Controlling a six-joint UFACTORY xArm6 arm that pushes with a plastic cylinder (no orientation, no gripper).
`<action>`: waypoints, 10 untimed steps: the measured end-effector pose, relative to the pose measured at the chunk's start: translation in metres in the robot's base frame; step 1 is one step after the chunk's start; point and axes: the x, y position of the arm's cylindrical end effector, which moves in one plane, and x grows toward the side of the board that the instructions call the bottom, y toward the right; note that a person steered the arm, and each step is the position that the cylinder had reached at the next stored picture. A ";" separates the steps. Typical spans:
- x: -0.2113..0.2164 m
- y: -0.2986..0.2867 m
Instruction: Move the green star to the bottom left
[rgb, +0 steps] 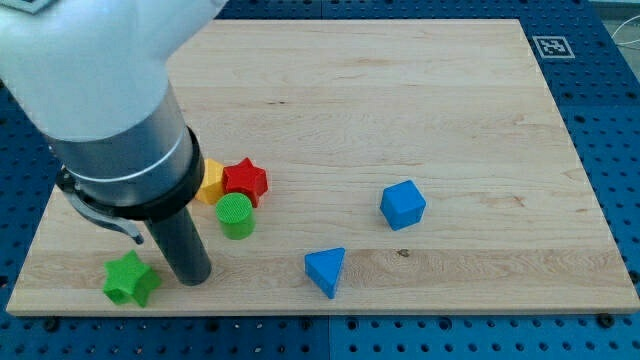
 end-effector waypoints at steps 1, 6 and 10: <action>0.012 0.003; 0.000 -0.072; 0.000 -0.007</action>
